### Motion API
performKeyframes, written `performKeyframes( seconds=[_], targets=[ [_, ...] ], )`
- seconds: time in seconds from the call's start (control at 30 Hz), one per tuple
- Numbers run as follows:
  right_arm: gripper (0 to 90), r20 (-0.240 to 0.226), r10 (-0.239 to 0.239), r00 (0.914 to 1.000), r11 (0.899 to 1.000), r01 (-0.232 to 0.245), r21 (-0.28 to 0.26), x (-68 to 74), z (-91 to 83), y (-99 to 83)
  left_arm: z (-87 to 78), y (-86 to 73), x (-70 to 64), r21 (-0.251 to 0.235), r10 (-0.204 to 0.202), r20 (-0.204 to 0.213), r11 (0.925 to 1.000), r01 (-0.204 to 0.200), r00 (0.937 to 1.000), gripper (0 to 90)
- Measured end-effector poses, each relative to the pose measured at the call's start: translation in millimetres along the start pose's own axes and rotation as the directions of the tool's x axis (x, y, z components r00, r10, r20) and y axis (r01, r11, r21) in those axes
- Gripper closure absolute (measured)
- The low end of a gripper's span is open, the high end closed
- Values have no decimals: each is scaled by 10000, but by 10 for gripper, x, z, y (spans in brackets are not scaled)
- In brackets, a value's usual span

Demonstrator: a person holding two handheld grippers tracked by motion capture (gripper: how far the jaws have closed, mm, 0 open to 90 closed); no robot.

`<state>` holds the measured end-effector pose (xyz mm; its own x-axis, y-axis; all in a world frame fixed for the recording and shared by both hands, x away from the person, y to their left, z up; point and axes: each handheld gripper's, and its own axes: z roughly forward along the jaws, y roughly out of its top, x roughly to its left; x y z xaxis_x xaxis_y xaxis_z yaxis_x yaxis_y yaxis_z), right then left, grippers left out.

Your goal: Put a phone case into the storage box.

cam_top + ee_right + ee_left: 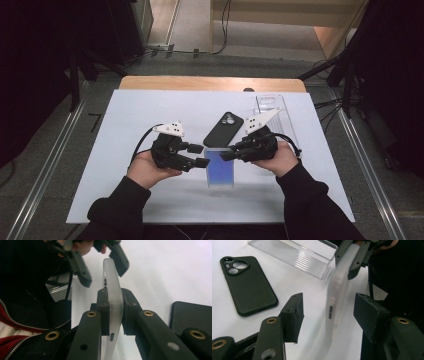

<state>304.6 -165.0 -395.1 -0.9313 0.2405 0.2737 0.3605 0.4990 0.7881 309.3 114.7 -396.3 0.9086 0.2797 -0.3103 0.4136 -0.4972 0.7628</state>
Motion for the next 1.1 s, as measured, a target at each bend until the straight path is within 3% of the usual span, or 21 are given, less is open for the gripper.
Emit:
performKeyframes(
  seconds=[0.13, 0.27, 0.4, 0.57, 0.73, 1.1],
  targets=[
    [769, -250, -203, 9995, 9998, 203, -1, 0, 15, 5, 7, 38, 15, 86, 231, 310, 9997, -234, 9993, 456],
    [768, -365, -296, 9989, 9995, 301, 117, -1, 28, -1, 14, 57, -16, 99, 752, 480, 9971, -757, 9960, 567],
    [769, -550, -386, 9977, 9992, 391, 97, 10, 35, 0, 31, 58, -5, 207, 705, 706, 9972, -721, 9950, 643],
    [768, -730, -572, 9957, 9982, 583, 132, 23, 34, -2, 26, 46, -20, 190, 996, 1372, 9945, -1031, 9855, 803],
    [768, -940, -575, 9939, 9982, 590, 137, 17, 36, -11, 32, 41, -15, 210, 995, 1609, 9943, -1042, 9819, 809],
    [731, -973, -357, 9946, 9992, 372, 130, 12, 33, -13, 32, 42, -11, 302, 719, 1637, 9965, -779, 9839, 814]
  ],
)
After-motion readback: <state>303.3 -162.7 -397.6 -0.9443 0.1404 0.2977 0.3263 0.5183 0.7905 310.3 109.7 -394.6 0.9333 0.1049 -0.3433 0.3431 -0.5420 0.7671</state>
